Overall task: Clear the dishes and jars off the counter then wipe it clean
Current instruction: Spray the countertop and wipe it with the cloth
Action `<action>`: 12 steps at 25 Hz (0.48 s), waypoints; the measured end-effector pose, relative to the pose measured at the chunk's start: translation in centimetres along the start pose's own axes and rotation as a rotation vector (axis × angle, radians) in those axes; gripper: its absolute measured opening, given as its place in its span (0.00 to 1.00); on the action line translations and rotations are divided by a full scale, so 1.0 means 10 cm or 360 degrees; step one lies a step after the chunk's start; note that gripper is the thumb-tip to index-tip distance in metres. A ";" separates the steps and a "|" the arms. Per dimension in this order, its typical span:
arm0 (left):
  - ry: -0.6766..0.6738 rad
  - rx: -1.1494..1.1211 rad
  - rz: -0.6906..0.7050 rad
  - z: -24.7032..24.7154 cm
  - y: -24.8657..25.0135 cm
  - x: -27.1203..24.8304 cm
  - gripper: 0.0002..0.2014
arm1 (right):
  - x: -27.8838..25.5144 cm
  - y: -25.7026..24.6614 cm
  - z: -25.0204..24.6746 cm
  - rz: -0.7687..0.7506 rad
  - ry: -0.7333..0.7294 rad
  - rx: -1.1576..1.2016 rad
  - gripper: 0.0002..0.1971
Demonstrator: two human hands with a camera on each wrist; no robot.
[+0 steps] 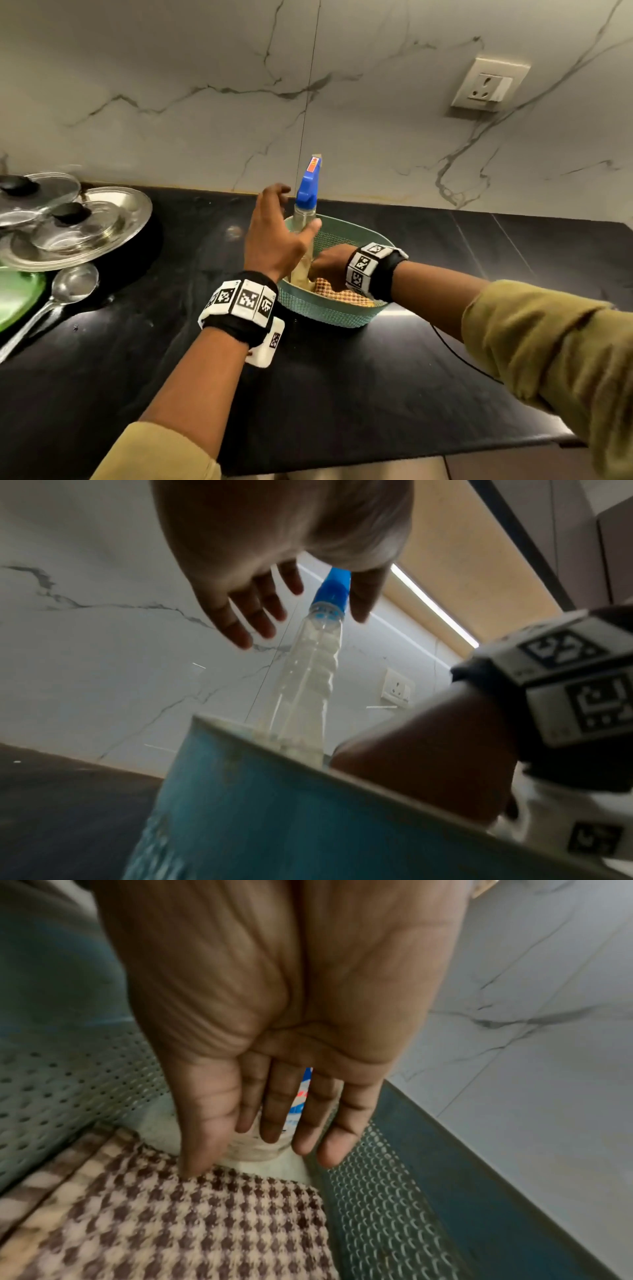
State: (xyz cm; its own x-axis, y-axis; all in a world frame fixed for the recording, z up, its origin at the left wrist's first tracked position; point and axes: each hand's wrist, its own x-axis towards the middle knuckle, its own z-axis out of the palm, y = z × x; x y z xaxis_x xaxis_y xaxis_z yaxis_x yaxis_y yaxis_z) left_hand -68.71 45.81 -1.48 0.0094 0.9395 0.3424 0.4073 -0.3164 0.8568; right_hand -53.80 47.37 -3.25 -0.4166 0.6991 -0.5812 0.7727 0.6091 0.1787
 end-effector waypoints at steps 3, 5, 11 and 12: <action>-0.0359 -0.0406 -0.0046 0.04 0.08 0.14 0.43 | 0.11 0.01 0.05 0.0003 -0.0114 0.0063 0.21; -0.0408 -0.0542 -0.0037 0.09 0.10 0.24 0.40 | 0.16 0.03 0.10 -0.0035 -0.0080 -0.0083 0.20; -0.0216 -0.0466 -0.0014 0.23 -0.06 0.28 0.18 | 0.25 -0.02 0.08 0.0130 -0.0245 -0.0436 0.15; -0.0210 -0.0452 0.0004 0.26 -0.08 0.28 0.18 | 0.25 -0.03 0.05 0.0158 -0.0253 -0.0437 0.15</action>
State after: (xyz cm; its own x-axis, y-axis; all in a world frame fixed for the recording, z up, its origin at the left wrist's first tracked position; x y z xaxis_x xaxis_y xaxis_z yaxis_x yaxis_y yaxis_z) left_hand -66.64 48.98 -2.17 0.1365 0.9416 0.3077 0.1357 -0.3255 0.9358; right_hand -54.83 48.78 -5.15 -0.2491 0.7058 -0.6631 0.6390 0.6343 0.4351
